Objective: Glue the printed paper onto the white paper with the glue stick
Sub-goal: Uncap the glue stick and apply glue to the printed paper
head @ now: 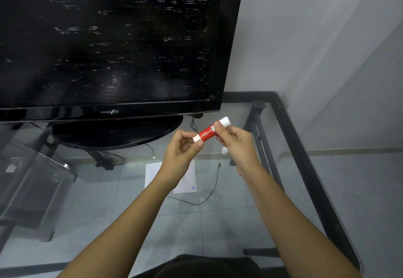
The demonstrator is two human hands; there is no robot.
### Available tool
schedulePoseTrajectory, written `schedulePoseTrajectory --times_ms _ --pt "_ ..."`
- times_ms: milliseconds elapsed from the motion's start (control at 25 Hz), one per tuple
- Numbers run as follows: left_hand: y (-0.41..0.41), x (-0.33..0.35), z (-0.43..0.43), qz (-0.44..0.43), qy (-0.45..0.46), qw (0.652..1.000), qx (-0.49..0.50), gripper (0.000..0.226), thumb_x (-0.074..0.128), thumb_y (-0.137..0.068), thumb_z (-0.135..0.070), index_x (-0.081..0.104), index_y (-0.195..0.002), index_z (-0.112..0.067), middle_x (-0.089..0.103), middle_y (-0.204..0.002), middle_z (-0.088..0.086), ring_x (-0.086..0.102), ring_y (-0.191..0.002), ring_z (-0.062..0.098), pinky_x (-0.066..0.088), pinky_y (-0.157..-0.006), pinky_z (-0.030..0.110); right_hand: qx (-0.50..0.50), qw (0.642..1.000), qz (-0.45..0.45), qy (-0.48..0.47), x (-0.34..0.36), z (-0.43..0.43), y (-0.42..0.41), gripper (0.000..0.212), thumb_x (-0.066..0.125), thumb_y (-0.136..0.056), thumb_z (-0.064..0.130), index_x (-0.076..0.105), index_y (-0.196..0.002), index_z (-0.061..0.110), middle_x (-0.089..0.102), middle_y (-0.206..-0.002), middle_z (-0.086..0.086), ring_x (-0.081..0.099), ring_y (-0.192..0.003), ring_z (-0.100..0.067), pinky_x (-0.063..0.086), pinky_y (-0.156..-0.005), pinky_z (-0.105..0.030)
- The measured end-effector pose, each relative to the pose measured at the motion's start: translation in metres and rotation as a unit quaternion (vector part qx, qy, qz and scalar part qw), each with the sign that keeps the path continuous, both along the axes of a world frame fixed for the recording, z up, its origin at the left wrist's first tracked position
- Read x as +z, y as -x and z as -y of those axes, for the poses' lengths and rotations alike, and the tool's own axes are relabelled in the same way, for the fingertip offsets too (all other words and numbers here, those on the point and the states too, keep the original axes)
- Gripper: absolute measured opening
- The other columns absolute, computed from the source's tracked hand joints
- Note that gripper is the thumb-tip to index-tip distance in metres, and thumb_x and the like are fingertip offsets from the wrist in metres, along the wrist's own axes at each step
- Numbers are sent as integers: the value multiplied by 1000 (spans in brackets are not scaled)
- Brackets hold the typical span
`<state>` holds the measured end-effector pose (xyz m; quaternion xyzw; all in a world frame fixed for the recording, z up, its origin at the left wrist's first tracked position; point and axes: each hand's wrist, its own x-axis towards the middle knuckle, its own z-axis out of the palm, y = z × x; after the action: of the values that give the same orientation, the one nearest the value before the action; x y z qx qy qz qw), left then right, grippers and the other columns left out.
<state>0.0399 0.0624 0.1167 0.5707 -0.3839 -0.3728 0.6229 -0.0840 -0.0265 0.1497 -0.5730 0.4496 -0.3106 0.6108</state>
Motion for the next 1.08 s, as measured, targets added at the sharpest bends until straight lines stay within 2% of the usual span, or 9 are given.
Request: schedulePoseTrajectory --times_ms 40,160,280,360,480,800,960,1040,1080 --pt "-3 -4 -2 157 39 986 31 14 66 -85 -19 53 -88 -25 63 -86 -12 59 -82 5 49 -70 15 1 1000 -2 0 1 0 -1 27 63 -79 47 68 -94 25 69 -83 10 64 -74 6 44 -68 -12" --pt "-15 -12 -1 556 139 812 109 15 59 -85 -18 53 -98 -17 64 -92 7 49 -87 14 48 -69 25 11 1000 -7 -1 0 -2 -3 20 63 -79 48 67 -87 30 68 -79 12 64 -72 7 45 -59 -6" --pt "-13 -8 -4 383 55 918 92 25 60 -82 -37 51 -105 -33 61 -102 1 56 -93 8 52 -78 27 10 1000 11 5 2 -3 -4 13 65 -79 46 67 -79 33 70 -77 12 64 -72 8 44 -57 -3" --pt "-11 0 -3 109 -11 994 20 39 62 -76 -50 49 -107 -31 67 -94 4 65 -84 14 53 -75 23 2 1000 17 19 4 -2 -3 13 66 -78 45 68 -76 32 71 -74 13 64 -73 6 44 -58 -3" --pt "-17 1 1 -159 -37 986 -37 26 61 -80 -47 65 -92 -25 72 -78 1 68 -74 13 51 -73 24 6 999 11 31 4 -2 -4 13 67 -76 48 66 -77 35 70 -77 14 65 -76 6 45 -59 -3" --pt "-24 4 -3 175 34 982 57 25 75 -77 -19 63 -97 -26 66 -96 -12 61 -92 4 52 -82 19 9 1000 -1 25 2 1 -3 12 66 -77 48 65 -74 36 69 -68 23 63 -73 9 44 -56 -3" --pt "-26 -5 0 603 190 767 112 21 70 -80 -8 57 -97 -3 67 -88 17 51 -88 17 44 -79 22 15 1000 -5 25 -1 2 -6 13 66 -77 47 65 -74 34 69 -67 16 63 -70 7 45 -56 -5" --pt "-25 -8 1 629 199 740 131 30 72 -77 -6 52 -99 -3 65 -87 22 49 -87 20 44 -77 24 22 999 5 25 -1 2 -6 13 67 -77 44 66 -73 32 69 -66 14 64 -69 6 45 -56 -4" --pt "-24 -8 0 596 172 772 138 36 75 -75 -9 51 -102 -4 63 -93 22 49 -92 19 44 -80 22 24 999 9 28 0 3 -6 14 67 -76 45 67 -72 32 69 -66 15 64 -69 6 45 -57 -4"
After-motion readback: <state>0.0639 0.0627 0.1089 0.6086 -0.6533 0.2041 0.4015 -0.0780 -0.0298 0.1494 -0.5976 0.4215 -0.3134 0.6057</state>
